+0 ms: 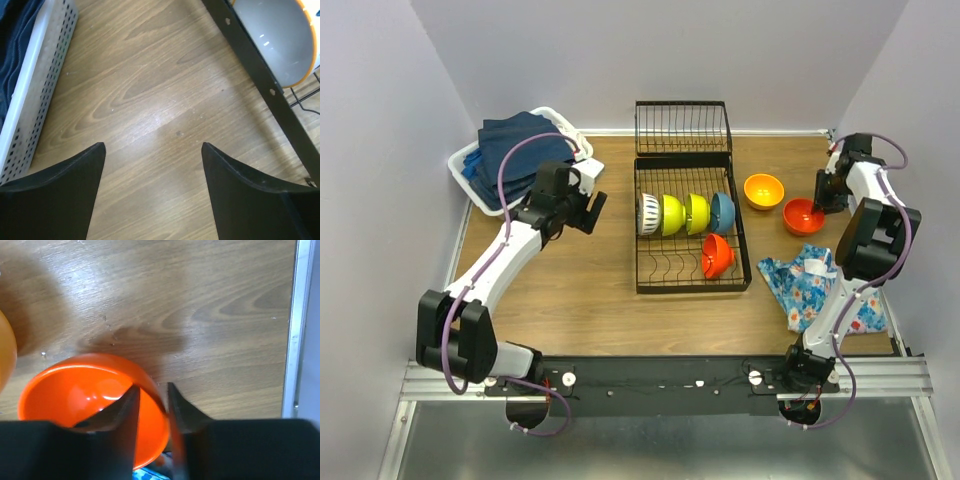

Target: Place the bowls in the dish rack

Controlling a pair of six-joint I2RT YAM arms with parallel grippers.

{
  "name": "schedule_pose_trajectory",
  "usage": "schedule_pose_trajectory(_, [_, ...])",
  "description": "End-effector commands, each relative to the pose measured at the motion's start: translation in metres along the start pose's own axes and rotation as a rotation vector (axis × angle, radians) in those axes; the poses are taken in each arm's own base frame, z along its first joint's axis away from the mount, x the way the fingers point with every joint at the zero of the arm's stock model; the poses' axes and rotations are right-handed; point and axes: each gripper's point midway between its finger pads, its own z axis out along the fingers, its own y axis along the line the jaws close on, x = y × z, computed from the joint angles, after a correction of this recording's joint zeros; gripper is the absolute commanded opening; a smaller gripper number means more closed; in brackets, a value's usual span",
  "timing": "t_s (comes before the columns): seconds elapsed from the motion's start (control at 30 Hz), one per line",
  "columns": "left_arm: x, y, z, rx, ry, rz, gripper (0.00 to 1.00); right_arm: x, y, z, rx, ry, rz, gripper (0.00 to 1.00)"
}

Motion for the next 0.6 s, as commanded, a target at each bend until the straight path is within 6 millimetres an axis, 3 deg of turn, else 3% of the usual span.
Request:
schedule_pose_trajectory(0.0, [0.006,0.014,-0.015,0.007,-0.008,0.018,0.80,-0.005,-0.008,-0.019,0.005,-0.029,0.024,0.29])
schedule_pose_trajectory(0.13, [0.003,0.029,-0.033,-0.045,-0.002,0.043,0.77,-0.016,-0.004,-0.048,-0.003,-0.100,0.037,0.09])
schedule_pose_trajectory(0.27, [-0.022,0.039,-0.055,-0.083,-0.090,-0.048,0.74,-0.030,0.013,-0.096,-0.076,-0.199,0.020,0.01])
schedule_pose_trajectory(0.4, [-0.028,0.043,-0.072,-0.060,-0.107,-0.117,0.79,-0.028,0.031,-0.147,-0.129,-0.284,-0.031,0.01])
schedule_pose_trajectory(0.43, [-0.025,0.043,-0.075,-0.056,-0.097,-0.111,0.80,-0.023,0.039,-0.169,-0.151,-0.321,-0.048,0.01])
schedule_pose_trajectory(0.53, [-0.020,0.040,-0.086,-0.052,-0.095,-0.094,0.82,0.000,0.087,-0.195,-0.306,-0.332,-0.157,0.01])
schedule_pose_trajectory(0.57, [-0.015,0.040,-0.087,-0.054,-0.091,-0.100,0.84,0.016,0.106,-0.204,-0.360,-0.331,-0.203,0.01])
